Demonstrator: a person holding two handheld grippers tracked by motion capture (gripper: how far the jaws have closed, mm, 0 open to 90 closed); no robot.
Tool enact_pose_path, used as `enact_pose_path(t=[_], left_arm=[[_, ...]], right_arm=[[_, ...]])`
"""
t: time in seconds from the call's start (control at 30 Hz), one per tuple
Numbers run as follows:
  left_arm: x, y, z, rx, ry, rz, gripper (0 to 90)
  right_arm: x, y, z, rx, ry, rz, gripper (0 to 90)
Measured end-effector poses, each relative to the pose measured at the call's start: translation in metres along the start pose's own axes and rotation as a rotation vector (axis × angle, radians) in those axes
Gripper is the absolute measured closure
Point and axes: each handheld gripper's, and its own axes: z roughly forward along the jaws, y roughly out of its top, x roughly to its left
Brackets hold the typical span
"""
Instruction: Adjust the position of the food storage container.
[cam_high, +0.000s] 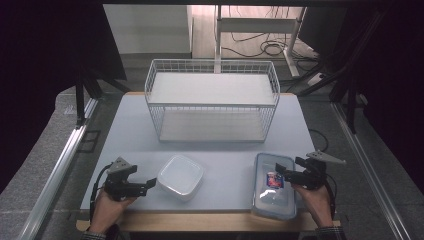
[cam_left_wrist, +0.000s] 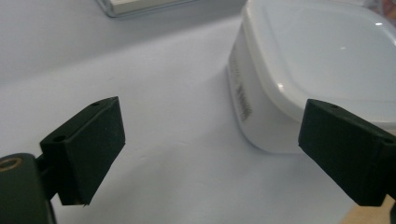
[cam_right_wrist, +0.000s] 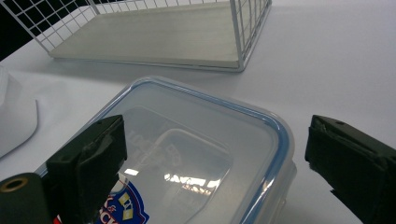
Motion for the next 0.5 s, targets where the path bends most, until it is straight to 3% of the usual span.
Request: enact_pose_path(t=[0.13, 0.17, 0.2, 0.23, 0.3, 0.4, 0.43, 0.47, 0.5], left_arm=[[-0.002, 0.006, -0.003, 0.034, -0.018, 0.009, 16.0], [-0.004, 0.008, -0.005, 0.028, -0.023, 0.019, 27.1], [-0.008, 0.012, -0.009, 0.015, -0.066, 0.03, 30.1], [-0.008, 0.012, -0.009, 0.015, -0.066, 0.03, 31.7], [-0.022, 0.022, -0.017, -0.056, -0.133, 0.072, 41.3], [-0.042, 0.032, -0.018, -0.081, -0.165, 0.127, 57.9], [-0.048, 0.035, -0.017, -0.085, -0.194, 0.136, 62.5], [-0.048, 0.035, -0.017, -0.085, -0.194, 0.136, 69.0], [-0.059, 0.041, -0.012, -0.091, -0.241, 0.153, 74.0]], right_arm=[[0.001, 0.0, 0.0, -0.006, 0.001, -0.007, 7.1], [0.001, 0.0, 0.0, -0.009, 0.005, -0.013, 8.0], [0.002, 0.0, 0.0, -0.012, 0.008, -0.017, 8.4], [0.002, 0.0, 0.0, -0.012, 0.008, -0.017, 8.4], [0.002, 0.001, -0.001, -0.015, 0.007, -0.02, 9.2], [0.004, 0.0, -0.001, -0.018, -0.006, -0.024, 9.8], [0.004, 0.0, -0.002, -0.02, -0.01, -0.026, 9.9], [0.005, 0.0, -0.002, -0.021, -0.01, -0.027, 9.9], [0.006, 0.001, -0.002, -0.026, -0.015, -0.034, 10.0]])
